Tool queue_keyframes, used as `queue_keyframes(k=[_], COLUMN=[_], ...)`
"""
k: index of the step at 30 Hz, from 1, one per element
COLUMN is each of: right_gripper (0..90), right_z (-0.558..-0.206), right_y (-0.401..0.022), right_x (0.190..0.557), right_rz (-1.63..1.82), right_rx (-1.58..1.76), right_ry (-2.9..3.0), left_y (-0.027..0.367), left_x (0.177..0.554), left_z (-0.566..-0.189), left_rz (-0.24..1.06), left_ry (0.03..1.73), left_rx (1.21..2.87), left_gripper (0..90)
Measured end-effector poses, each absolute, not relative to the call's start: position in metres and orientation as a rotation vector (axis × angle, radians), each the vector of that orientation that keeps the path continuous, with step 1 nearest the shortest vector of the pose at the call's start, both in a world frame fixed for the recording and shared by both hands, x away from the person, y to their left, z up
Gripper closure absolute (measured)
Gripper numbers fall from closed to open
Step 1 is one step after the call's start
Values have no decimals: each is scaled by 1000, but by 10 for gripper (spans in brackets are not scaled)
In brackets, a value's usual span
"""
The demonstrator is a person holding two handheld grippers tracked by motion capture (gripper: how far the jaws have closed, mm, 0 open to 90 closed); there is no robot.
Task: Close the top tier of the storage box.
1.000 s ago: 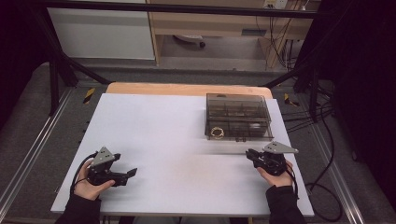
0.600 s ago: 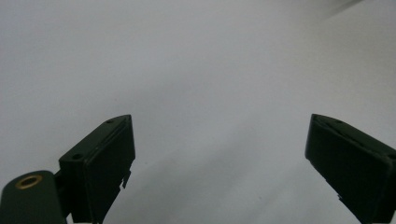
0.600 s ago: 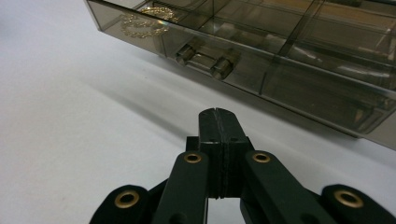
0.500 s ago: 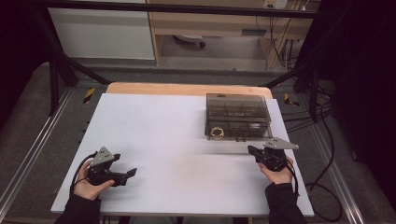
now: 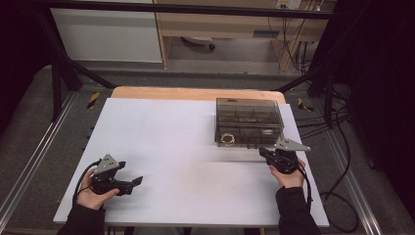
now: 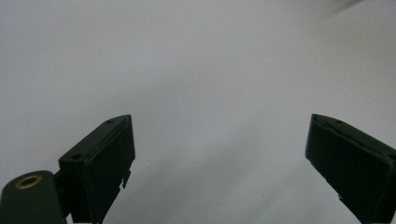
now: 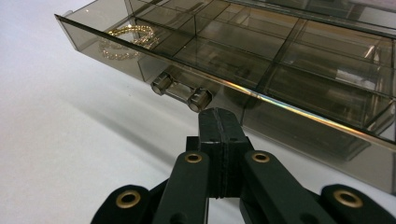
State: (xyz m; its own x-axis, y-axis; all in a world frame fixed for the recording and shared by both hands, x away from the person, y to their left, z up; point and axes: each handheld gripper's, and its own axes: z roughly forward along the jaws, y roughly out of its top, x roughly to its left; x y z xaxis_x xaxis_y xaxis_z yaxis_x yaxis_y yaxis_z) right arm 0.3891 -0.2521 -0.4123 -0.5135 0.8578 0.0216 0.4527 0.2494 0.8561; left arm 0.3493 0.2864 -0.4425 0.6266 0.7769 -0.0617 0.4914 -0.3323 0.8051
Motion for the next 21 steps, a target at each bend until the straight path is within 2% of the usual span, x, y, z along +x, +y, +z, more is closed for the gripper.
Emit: queue_keyframes(k=[21], right_gripper=[900], right_z=[-409], right_y=[-252], right_x=[398], right_rz=[1203], right_rx=[1216], right_ry=[2062], left_y=[287], left_x=[350], left_z=[-444], left_rz=[424], left_ry=[1004], left_rx=[2008], left_gripper=[82])
